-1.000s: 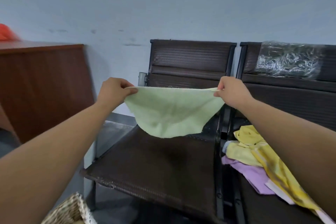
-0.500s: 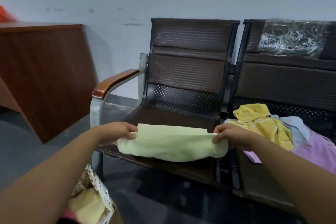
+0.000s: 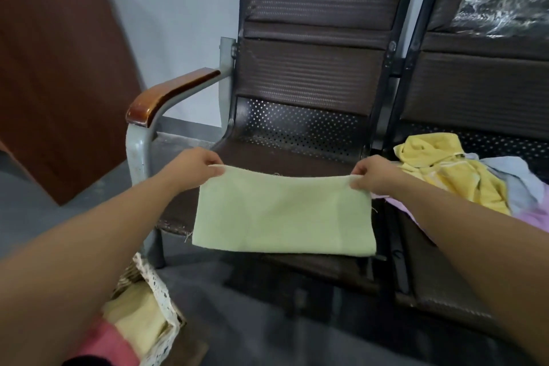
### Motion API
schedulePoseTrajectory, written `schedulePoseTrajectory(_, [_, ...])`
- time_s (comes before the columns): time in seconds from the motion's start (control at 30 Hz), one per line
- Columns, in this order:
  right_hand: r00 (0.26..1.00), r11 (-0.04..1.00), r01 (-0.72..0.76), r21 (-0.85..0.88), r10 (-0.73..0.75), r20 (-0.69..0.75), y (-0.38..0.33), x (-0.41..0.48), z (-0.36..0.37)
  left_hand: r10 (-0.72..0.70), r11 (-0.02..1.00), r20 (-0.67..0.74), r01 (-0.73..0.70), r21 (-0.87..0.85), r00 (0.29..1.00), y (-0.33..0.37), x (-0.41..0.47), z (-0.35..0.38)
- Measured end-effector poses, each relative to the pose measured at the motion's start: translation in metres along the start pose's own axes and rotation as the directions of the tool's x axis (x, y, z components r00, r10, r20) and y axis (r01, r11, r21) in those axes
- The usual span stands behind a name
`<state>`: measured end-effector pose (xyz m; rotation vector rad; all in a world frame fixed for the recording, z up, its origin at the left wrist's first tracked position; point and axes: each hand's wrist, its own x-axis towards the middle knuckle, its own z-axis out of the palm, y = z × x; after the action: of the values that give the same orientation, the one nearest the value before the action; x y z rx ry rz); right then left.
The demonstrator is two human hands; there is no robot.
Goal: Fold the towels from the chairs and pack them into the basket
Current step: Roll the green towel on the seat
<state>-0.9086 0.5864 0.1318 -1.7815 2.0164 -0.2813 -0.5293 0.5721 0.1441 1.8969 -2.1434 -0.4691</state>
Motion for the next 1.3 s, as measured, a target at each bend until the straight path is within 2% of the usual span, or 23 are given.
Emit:
schedulePoseTrajectory(0.07, [0.994, 1.0, -0.027, -0.009, 0.026, -0.104, -0.002, 0.015, 0.013, -0.053, 0.996, -0.108, 0.045, -0.076, 0.993, 0.001, 0.014, 0.012])
schedulePoseTrajectory(0.17, [0.972, 0.974, -0.073, -0.215, 0.021, -0.235, -0.006, 0.022, 0.047, -0.167, 0.973, -0.083, 0.151, -0.172, 0.983, -0.004, 0.034, 0.033])
schedulePoseTrajectory(0.23, [0.982, 0.965, 0.001, -0.261, -0.051, -0.184, -0.014, 0.016, 0.072, -0.23, 0.963, -0.017, 0.225, -0.148, 0.973, -0.008, 0.039, 0.047])
schedulePoseTrajectory(0.33, [0.984, 0.963, 0.162, -0.215, -0.174, -0.036, -0.031, 0.004, 0.103, -0.325, 0.945, 0.02, 0.326, -0.041, 0.945, -0.014, 0.036, 0.068])
schedulePoseTrajectory(0.43, [0.969, 0.96, 0.247, -0.13, -0.243, 0.052, -0.051, -0.011, 0.124, -0.419, 0.908, 0.06, 0.419, 0.013, 0.906, -0.022, 0.024, 0.078])
schedulePoseTrajectory(0.53, [0.948, 0.938, 0.308, -0.16, -0.288, 0.138, -0.056, -0.024, 0.141, -0.481, 0.877, 0.11, 0.478, 0.052, 0.87, -0.025, 0.014, 0.08])
schedulePoseTrajectory(0.73, [0.937, 0.924, 0.323, -0.207, -0.28, 0.211, -0.041, -0.032, 0.152, -0.49, 0.859, 0.211, 0.509, -0.043, 0.845, -0.001, 0.003, 0.076])
schedulePoseTrajectory(0.83, [0.928, 0.917, 0.339, -0.21, -0.29, 0.232, -0.035, -0.037, 0.147, -0.495, 0.814, 0.244, 0.543, -0.206, 0.834, 0.002, 0.003, 0.075])
schedulePoseTrajectory(0.9, [0.924, 0.922, 0.341, -0.184, -0.293, 0.246, -0.033, -0.037, 0.143, -0.484, 0.81, 0.217, 0.528, -0.255, 0.848, 0.003, 0.003, 0.074])
schedulePoseTrajectory(1.13, [0.93, 0.939, 0.337, -0.062, -0.322, 0.18, -0.041, -0.031, 0.131, -0.359, 0.918, 0.086, 0.368, -0.146, 0.93, 0.022, 0.002, 0.06])
schedulePoseTrajectory(1.17, [0.936, 0.948, 0.319, -0.005, -0.315, 0.156, -0.042, -0.027, 0.128, -0.322, 0.937, 0.058, 0.326, -0.128, 0.945, 0.029, 0.002, 0.058])
schedulePoseTrajectory(1.23, [0.964, 0.949, 0.227, 0.22, -0.251, 0.085, -0.043, -0.022, 0.12, -0.22, 0.97, 0.007, 0.22, -0.105, 0.975, 0.05, 0.0, 0.054])
schedulePoseTrajectory(1.3, [0.992, 0.839, 0.068, 0.539, -0.113, 0.05, -0.048, -0.018, 0.109, -0.106, 0.991, 0.008, 0.107, -0.083, 0.994, 0.073, -0.003, 0.053])
